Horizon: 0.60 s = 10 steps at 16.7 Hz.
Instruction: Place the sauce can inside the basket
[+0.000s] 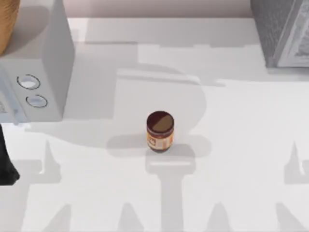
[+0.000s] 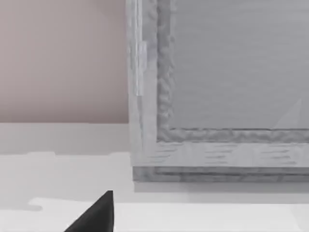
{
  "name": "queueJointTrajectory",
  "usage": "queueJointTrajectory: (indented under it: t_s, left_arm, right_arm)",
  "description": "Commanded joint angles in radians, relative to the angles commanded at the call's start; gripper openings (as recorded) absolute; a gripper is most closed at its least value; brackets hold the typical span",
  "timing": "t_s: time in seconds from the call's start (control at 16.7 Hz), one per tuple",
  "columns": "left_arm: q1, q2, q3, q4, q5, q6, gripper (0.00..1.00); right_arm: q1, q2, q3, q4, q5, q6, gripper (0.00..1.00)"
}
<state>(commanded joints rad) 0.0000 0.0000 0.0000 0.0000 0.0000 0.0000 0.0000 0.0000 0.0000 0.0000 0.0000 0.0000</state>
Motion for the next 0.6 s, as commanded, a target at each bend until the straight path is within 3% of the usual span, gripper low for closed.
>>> queueJointTrajectory:
  t_s: [0.3, 0.6]
  left_arm:
    - [-0.006, 0.058, 0.019, 0.04, 0.031, 0.001, 1.0]
    - [-0.032, 0.34, 0.111, 0.235, 0.179, 0.006, 1.0]
  right_arm:
    - [0.0, 0.0, 0.0, 0.0, 0.0, 0.0, 1.0]
    - [0.0, 0.0, 0.0, 0.0, 0.0, 0.0, 1.0]
